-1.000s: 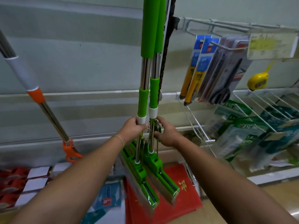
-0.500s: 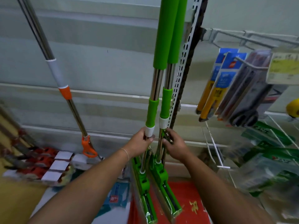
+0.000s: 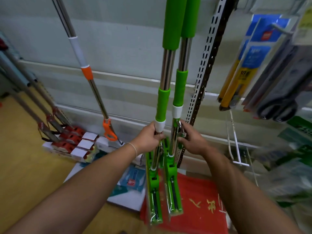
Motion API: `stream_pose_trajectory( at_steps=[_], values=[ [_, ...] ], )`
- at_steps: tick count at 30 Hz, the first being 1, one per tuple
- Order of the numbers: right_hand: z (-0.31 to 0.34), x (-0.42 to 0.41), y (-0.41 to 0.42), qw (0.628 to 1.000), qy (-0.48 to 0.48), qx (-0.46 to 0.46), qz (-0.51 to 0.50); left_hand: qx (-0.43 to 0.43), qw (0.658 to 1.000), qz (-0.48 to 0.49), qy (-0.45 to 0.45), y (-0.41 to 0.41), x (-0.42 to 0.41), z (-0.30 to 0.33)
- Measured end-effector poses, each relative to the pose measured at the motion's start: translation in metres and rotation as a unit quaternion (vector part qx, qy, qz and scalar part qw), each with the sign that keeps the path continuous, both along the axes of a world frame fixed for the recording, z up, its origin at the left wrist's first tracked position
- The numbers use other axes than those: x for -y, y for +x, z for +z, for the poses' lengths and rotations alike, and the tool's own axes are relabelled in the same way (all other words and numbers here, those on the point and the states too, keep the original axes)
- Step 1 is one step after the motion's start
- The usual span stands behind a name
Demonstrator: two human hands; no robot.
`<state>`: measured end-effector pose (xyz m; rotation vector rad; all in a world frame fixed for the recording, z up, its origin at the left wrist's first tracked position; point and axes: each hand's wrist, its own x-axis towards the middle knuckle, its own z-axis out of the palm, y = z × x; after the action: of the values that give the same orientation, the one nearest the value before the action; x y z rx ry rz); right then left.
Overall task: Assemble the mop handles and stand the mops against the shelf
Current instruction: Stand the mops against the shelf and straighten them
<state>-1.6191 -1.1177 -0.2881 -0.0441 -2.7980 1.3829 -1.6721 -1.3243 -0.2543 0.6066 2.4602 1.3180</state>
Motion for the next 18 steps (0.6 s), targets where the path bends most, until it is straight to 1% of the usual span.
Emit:
stream_pose_trajectory(
  at_steps=[2, 5, 10, 14, 18],
  values=[
    [-0.001, -0.004, 0.005, 1.0, 0.016, 0.011, 0.016, 0.005, 1.0, 0.003, -0.004, 0.001, 0.004, 0.0],
    [-0.003, -0.003, 0.01, 0.999, 0.033, -0.007, 0.008, 0.007, 1.0, 0.016, -0.007, 0.002, 0.009, 0.003],
    [-0.007, 0.001, 0.016, 0.999, 0.026, -0.021, 0.005, 0.007, 0.999, 0.035, -0.013, 0.006, 0.018, 0.006],
    [-0.008, 0.003, 0.016, 1.0, 0.003, -0.01, -0.003, 0.002, 0.998, 0.063, -0.016, 0.007, 0.026, 0.008],
    [-0.009, 0.002, 0.016, 1.0, 0.013, -0.011, 0.002, 0.013, 0.997, 0.07, -0.02, 0.005, 0.035, 0.01]
  ],
)
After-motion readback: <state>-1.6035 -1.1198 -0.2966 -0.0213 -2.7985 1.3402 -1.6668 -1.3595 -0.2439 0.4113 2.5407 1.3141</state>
